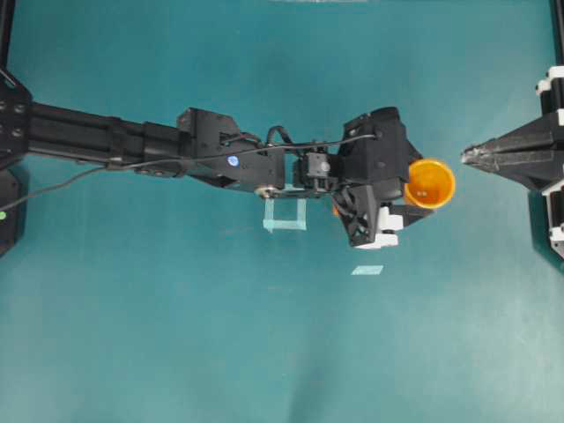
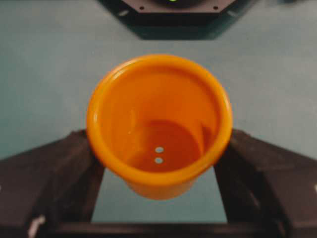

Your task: Move the cup to the right with left arm.

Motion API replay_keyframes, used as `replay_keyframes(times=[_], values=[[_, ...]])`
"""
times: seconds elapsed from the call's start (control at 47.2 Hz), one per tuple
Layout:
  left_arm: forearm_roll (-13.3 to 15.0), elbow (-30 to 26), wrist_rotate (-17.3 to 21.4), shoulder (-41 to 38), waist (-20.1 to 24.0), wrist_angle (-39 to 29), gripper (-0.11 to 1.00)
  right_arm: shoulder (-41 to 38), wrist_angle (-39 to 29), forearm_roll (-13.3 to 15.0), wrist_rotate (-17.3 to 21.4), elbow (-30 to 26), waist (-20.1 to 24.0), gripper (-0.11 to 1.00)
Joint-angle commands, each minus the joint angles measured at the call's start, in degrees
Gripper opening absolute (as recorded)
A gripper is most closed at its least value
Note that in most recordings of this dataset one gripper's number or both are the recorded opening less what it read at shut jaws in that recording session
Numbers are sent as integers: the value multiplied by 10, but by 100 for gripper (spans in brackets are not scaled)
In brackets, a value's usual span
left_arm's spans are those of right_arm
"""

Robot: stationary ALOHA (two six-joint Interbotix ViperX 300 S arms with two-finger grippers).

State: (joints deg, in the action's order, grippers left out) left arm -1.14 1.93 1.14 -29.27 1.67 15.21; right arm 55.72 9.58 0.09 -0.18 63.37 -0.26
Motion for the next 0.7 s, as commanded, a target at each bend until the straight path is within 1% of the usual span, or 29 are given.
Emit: replay_keyframes(times=[0.0, 0.382, 0.679], values=[[-2, -29, -2, 5, -1, -2, 66, 0, 3, -1, -1, -19, -1, 0], [-2, -90, -2, -35, -2, -18, 66, 1, 4, -1, -4, -20, 0, 0], [-2, -142, -2, -63, -6, -54, 66, 1, 3, 1, -5, -19, -1, 0]])
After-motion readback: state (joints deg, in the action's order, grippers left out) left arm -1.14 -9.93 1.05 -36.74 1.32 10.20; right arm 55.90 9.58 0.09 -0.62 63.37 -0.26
